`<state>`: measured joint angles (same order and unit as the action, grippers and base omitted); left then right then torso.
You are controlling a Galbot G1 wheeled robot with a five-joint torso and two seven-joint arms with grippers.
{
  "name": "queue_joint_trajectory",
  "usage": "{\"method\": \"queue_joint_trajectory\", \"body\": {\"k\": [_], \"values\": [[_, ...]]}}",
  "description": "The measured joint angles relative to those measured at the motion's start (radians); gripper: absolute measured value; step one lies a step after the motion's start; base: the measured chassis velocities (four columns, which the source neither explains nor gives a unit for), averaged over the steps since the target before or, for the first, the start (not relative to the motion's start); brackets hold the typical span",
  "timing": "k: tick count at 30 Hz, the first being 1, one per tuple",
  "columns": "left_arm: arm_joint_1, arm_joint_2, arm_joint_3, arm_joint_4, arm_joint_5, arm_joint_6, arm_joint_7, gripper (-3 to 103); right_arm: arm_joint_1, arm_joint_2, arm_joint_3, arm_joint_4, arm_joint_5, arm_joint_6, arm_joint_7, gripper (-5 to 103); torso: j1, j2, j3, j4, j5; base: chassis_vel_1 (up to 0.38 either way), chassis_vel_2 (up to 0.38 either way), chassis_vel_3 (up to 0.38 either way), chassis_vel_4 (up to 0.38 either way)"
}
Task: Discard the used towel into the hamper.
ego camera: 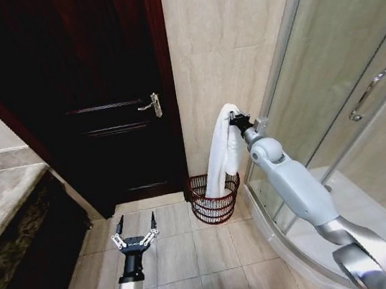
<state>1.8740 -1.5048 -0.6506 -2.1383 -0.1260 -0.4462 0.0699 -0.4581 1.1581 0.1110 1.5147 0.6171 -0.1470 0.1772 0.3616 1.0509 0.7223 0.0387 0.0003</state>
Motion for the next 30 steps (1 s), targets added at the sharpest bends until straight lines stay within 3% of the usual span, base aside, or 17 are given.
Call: {"method": "queue_joint_trajectory", "body": {"k": [8,30], "values": [[-0.006,0.016,-0.039,0.026,-0.047,0.007,0.033,100,0.007,0.023,-0.002,-0.019,-0.008,0.0,0.0,5,-0.003,-0.007,-0.004,0.0002,-0.0003,0.0,0.0,0.0,0.0],[-0.032,0.031,-0.04,0.06,-0.043,-0.006,0.036,100,0.033,0.07,-0.006,-0.062,-0.027,0.004,-0.001,5,-0.053,-0.119,-0.066,0.0001,-0.0003,0.0,0.0,0.0,0.0]]}}
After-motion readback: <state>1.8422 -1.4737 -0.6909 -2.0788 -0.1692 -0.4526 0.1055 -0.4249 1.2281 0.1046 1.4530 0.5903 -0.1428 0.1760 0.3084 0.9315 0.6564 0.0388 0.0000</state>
